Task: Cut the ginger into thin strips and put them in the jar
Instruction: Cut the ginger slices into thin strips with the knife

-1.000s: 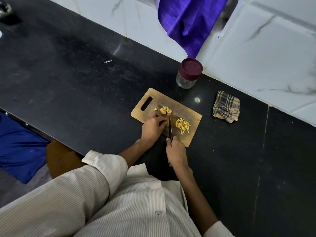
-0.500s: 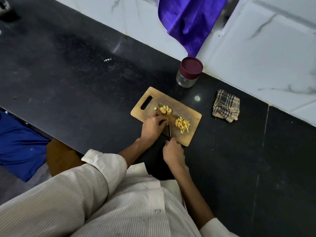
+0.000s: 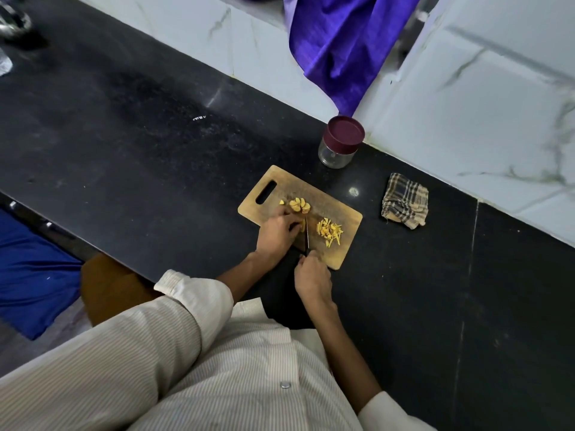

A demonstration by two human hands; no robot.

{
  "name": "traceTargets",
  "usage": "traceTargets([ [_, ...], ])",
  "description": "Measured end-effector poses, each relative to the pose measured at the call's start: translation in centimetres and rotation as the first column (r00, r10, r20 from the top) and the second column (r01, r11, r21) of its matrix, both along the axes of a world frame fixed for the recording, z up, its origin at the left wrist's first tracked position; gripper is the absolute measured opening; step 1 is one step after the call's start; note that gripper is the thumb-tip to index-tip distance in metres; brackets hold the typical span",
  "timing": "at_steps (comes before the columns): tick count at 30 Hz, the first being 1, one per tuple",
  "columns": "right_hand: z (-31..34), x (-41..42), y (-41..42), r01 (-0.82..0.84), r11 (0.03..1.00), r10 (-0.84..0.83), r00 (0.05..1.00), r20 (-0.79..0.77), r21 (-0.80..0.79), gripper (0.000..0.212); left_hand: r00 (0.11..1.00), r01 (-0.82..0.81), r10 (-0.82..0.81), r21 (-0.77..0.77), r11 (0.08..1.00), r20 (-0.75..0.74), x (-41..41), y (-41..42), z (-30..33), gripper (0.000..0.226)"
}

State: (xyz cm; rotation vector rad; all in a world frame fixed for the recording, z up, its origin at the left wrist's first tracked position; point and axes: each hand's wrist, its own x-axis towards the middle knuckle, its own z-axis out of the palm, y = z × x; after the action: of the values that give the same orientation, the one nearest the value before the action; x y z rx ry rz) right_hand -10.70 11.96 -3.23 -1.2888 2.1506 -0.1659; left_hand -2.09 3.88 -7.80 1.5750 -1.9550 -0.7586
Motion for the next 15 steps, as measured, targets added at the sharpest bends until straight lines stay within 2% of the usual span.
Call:
traceTargets([
  [12,0.20,0.21,0.12,0.044,0.999,-0.042,0.997,0.068,-0.021,0.029,1.000,0.000,0.000,-0.003,1.000,0.007,0.01,0.04,-0.13,0.023],
  [15,0.15,0.02,0.08,-0.007,0.999,0.007,1.000,0.017,-0.032,0.029,1.000,0.002,-0.002,-0.013,1.000,0.007,0.04,0.12,-0.12,0.022],
])
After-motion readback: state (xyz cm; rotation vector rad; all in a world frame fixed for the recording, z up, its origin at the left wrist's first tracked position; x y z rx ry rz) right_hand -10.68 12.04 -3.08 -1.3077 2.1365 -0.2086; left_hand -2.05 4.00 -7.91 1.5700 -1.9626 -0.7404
